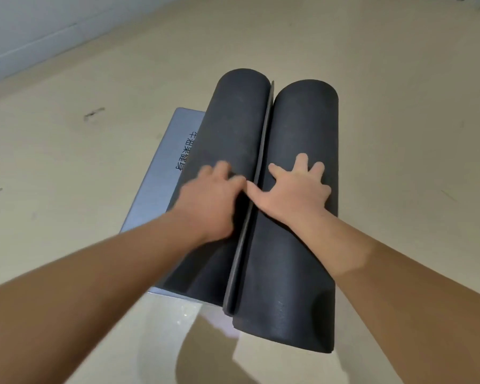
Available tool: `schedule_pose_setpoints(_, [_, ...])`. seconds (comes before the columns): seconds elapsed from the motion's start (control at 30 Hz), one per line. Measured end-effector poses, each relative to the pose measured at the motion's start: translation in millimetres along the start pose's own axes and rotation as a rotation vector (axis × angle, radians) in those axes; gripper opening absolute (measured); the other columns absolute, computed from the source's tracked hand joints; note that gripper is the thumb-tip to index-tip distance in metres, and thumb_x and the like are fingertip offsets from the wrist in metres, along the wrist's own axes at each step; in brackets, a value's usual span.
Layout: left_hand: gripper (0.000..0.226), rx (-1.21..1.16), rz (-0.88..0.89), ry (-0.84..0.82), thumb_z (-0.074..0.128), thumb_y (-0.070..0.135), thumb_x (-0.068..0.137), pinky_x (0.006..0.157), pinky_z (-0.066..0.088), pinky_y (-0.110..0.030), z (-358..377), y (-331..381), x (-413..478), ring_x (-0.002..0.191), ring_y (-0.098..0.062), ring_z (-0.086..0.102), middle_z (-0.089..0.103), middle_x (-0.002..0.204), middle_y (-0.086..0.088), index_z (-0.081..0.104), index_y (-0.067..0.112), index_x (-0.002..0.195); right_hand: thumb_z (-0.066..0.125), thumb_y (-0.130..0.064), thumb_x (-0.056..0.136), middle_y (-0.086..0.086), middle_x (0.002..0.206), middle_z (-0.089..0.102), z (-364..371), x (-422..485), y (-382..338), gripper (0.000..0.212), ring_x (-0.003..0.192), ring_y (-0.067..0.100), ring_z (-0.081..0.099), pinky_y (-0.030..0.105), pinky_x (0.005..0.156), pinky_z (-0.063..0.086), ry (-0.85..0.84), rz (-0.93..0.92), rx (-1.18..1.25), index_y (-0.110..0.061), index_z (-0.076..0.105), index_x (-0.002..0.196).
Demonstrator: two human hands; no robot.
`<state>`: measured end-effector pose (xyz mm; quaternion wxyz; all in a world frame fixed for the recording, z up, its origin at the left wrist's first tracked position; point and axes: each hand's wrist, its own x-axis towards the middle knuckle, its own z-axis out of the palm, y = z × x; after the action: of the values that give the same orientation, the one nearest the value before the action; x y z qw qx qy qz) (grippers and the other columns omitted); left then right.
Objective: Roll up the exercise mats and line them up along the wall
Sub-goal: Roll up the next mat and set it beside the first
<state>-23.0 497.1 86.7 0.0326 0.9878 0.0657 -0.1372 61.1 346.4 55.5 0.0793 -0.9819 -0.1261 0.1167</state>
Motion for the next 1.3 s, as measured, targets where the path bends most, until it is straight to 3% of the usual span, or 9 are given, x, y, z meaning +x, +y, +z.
schedule_pose_setpoints(0.07, [0.031,0.097,-0.017,-0.045,0.061,0.035,0.09,0.071,0.043,-0.038,2.6,26.9,-4.2,0.118,-0.03,0.046,0.051,0.125,-0.002,0.052,0.021,0.116,0.046,-0.058,0.099,0.0,0.147,0.049,-1.4,5.0,17.5,0.054,0.128,0.035,0.042,0.05,0.103,0.044,0.1,-0.04,0.21,-0.041,0.054,0.149])
schedule_pose_setpoints(0.2, [0.034,0.132,-0.088,-0.03,0.05,0.042,0.099,0.068,0.037,-0.037,8.4,34.2,-1.2,0.113,-0.03,0.047,0.042,0.109,-0.002,0.052,0.015,0.12,0.063,-0.015,0.096,-0.007,0.142,0.055,10.2,8.2,71.0,0.064,0.123,0.025,0.053,0.036,0.105,0.044,0.207,-0.123,0.529,-0.031,0.049,0.157])
schedule_pose_setpoints(0.3, [0.043,0.143,-0.089,0.009,0.042,0.05,0.102,0.069,0.041,-0.037,15.3,23.6,-1.3,0.114,-0.028,0.047,0.047,0.124,-0.003,0.054,0.017,0.127,0.067,-0.019,0.098,-0.005,0.153,0.031,18.6,7.7,90.0,0.071,0.138,0.016,0.035,0.033,0.101,0.037,0.206,-0.018,0.554,-0.04,0.039,0.16])
schedule_pose_setpoints(0.4, [0.047,0.135,-0.085,0.051,0.038,0.052,0.104,0.073,0.047,-0.037,20.0,3.2,-4.1,0.116,-0.026,0.049,0.049,0.132,-0.001,0.055,0.019,0.133,0.067,-0.034,0.099,-0.003,0.166,0.028,21.9,7.9,92.7,0.049,0.153,0.019,0.03,0.028,0.109,0.03,0.139,-0.017,0.627,-0.043,0.058,0.147])
schedule_pose_setpoints(0.57, [0.07,0.116,-0.152,0.121,0.036,0.077,0.097,0.076,0.054,-0.039,18.6,-32.5,-9.3,0.117,-0.024,0.055,0.052,0.132,-0.001,0.058,0.02,0.131,0.062,-0.05,0.098,-0.012,0.163,0.025,14.7,9.9,57.0,0.039,0.148,0.018,0.023,0.037,0.096,0.04,0.07,-0.007,0.437,-0.053,0.063,0.137])
schedule_pose_setpoints(0.8, [0.115,0.087,-0.451,0.034,0.056,0.097,0.069,0.082,0.051,-0.043,12.6,-105.2,-17.5,0.126,-0.029,0.054,0.052,0.138,-0.009,0.041,0.011,0.145,0.059,-0.059,0.098,-0.004,0.162,0.03,3.9,12.0,-37.8,0.043,0.142,0.034,0.029,0.052,0.106,0.043,0.052,-0.05,0.037,-0.049,0.06,0.14])
schedule_pose_setpoints(1.0, [0.118,0.106,-0.466,0.088,0.05,0.096,0.072,0.075,0.045,-0.04,24.8,-110.2,-17.5,0.128,-0.03,0.043,0.045,0.137,-0.011,0.033,0.008,0.15,0.067,-0.017,0.095,-0.005,0.163,0.037,19.7,19.8,-30.4,0.038,0.137,0.022,0.055,0.041,0.111,0.048,0.217,-0.258,0.618,-0.03,0.071,0.13])
schedule_pose_setpoints(1.17, [0.105,0.088,-0.444,0.162,0.057,0.084,0.078,0.07,0.044,-0.04,29.4,-105.3,-17.8,0.117,-0.035,0.051,0.054,0.13,-0.015,0.028,0.011,0.148,0.061,-0.024,0.1,-0.004,0.15,0.046,31.4,8.5,1.1,0.032,0.138,0.02,0.044,0.029,0.102,0.041,0.286,-0.159,0.554,-0.033,0.073,0.129])
schedule_pose_setpoints(1.3, [0.089,0.097,-0.417,0.155,0.055,0.086,0.08,0.07,0.044,-0.039,29.6,-108.3,-20.9,0.115,-0.033,0.053,0.058,0.126,-0.013,0.038,0.014,0.131,0.061,-0.033,0.102,-0.01,0.154,0.054,36.5,9.2,-16.6,0.032,0.143,0.015,0.041,0.022,0.106,0.031,0.24,-0.261,0.478,-0.038,0.074,0.131])
